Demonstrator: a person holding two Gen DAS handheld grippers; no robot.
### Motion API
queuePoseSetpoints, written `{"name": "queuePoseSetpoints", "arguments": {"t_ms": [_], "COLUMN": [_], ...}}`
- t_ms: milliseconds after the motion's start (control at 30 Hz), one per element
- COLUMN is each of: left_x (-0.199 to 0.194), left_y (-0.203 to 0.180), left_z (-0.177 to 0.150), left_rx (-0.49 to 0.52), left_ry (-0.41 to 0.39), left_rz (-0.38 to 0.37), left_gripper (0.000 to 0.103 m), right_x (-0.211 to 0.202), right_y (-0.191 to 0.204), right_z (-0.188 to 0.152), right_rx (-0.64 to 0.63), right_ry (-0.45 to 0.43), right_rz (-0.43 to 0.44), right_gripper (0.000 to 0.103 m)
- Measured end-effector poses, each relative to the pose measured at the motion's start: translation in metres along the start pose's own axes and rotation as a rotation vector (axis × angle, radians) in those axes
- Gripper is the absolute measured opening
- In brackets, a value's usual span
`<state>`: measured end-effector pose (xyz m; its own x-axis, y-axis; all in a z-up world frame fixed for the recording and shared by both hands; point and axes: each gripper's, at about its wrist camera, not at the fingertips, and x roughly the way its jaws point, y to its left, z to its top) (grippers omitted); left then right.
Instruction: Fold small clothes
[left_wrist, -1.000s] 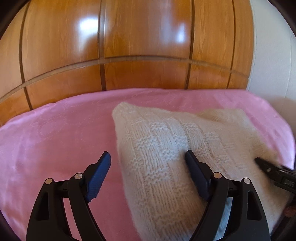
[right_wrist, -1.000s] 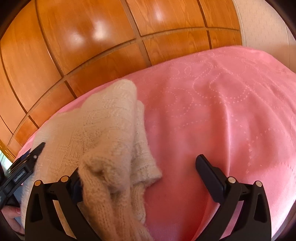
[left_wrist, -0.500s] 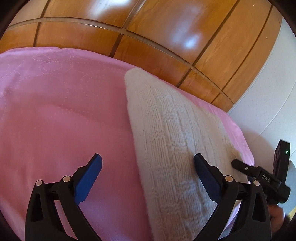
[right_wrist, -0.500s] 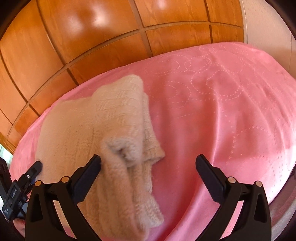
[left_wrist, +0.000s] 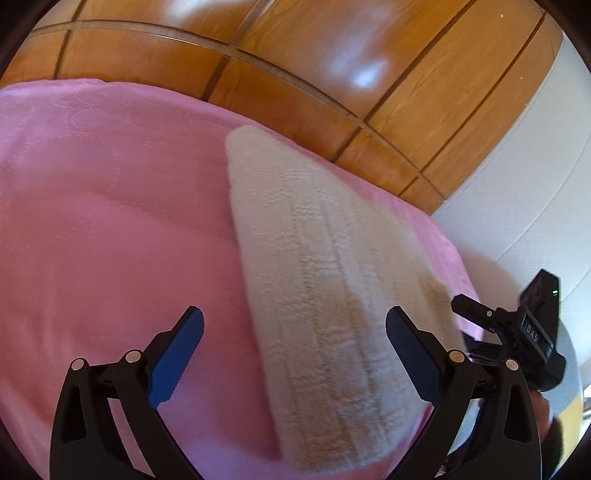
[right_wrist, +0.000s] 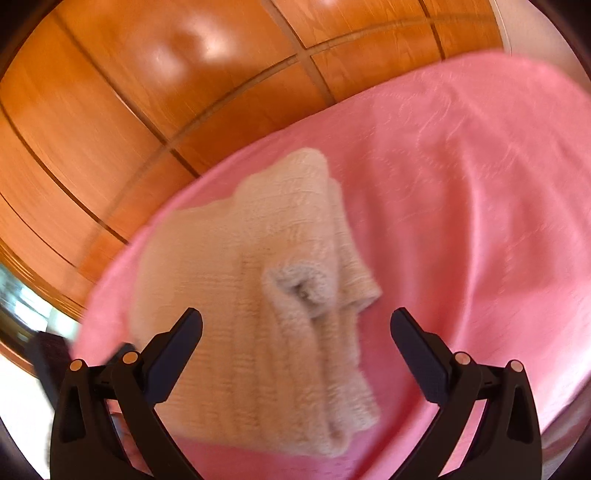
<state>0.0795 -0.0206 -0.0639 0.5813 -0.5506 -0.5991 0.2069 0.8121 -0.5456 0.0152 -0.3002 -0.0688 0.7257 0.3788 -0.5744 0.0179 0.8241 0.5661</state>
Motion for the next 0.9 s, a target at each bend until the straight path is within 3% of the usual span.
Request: {"name": "queuePoseSetpoints", "arguments": {"t_ms": [67, 167, 300, 567, 900], "left_x": [-0.001, 0.004, 0.015, 0.036, 0.053], "left_y": [-0.003, -0.005, -0.006, -0.002, -0.009], "left_z": [0.002, 0.005, 0.008, 0.009, 0.014], "left_rx": [-0.003, -0.002, 0.014, 0.013, 0.070], "left_ry": [0.004, 0.032, 0.076, 0.146, 0.185], "left_rz": [-0.026, -0.050, -0.056, -0.062, -0.034], "left_gripper": [0.098, 0.098, 0.090, 0.086, 0.091], "right_x": [0.000, 0.004, 0.015, 0.032, 0.057], "right_y": [-0.008, -0.019, -0.036, -0.049, -0.040], "right_z": [0.002, 0.003, 0.000, 0.002, 0.020], "right_rx": [0.050, 0.113, 0.202, 0.260, 0.232], "right_ry": [0.019, 0.054, 0.120, 0.105, 0.087], "right_rz": [0.093, 0.163, 0.236, 0.287, 0.239], "right_gripper": [0.101, 0.100, 0.087, 0.084, 0.079]}}
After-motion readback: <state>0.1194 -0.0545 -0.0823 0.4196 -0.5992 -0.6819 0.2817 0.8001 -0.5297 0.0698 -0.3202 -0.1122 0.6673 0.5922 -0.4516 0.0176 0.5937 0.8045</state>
